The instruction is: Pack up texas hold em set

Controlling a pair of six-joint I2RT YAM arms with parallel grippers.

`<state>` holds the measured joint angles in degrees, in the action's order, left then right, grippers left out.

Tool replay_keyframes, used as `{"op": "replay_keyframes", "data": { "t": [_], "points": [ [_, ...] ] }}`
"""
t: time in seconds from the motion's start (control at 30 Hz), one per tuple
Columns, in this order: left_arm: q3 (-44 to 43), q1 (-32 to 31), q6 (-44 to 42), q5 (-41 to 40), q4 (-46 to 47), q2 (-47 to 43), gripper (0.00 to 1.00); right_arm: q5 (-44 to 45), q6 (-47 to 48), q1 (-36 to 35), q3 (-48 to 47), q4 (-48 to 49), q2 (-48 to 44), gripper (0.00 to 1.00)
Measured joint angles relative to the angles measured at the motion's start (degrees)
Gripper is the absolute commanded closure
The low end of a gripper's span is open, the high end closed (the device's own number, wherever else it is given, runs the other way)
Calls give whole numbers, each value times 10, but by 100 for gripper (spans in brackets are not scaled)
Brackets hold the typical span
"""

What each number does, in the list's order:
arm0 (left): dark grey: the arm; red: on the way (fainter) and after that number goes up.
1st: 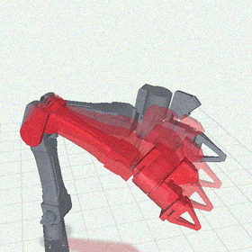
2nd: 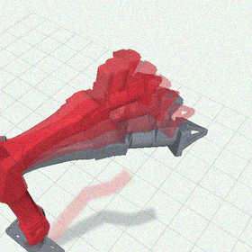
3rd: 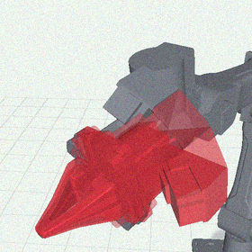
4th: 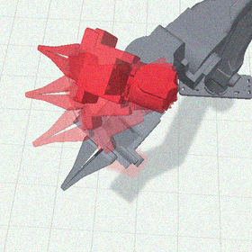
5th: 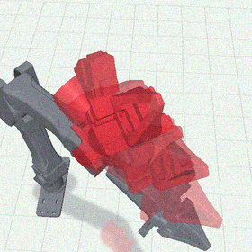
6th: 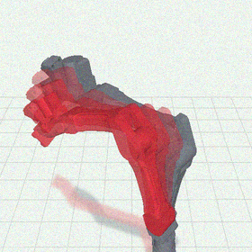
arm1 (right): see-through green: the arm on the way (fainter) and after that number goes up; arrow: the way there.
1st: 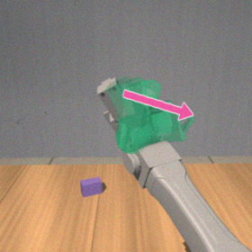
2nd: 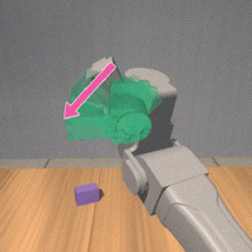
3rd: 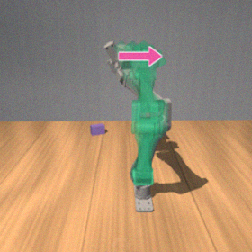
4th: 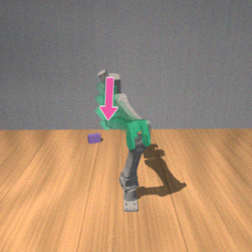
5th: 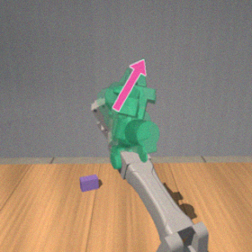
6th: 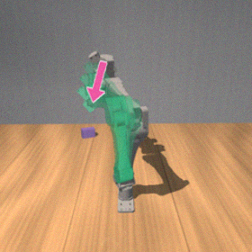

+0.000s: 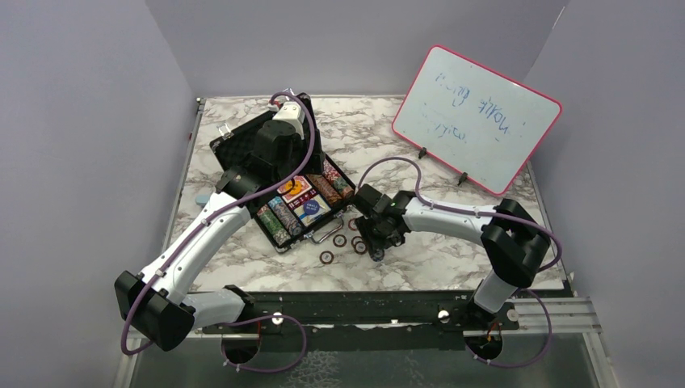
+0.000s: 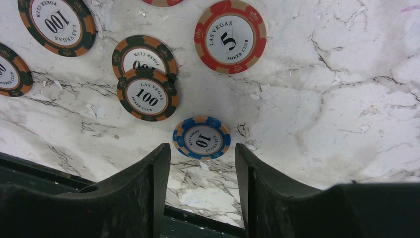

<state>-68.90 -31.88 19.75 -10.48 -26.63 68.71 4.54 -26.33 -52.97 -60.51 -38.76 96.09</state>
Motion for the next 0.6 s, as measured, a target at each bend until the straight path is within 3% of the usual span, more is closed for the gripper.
{"op": "replay_keyframes", "data": {
  "t": [0.4, 0.6],
  "points": [
    [1, 0, 0, 0, 0, 0, 25, -10, 12, -2, 0, 1, 18, 32],
    [1, 0, 0, 0, 0, 0, 25, -10, 21, -5, 0, 2, 30, 35]
  ]
}}
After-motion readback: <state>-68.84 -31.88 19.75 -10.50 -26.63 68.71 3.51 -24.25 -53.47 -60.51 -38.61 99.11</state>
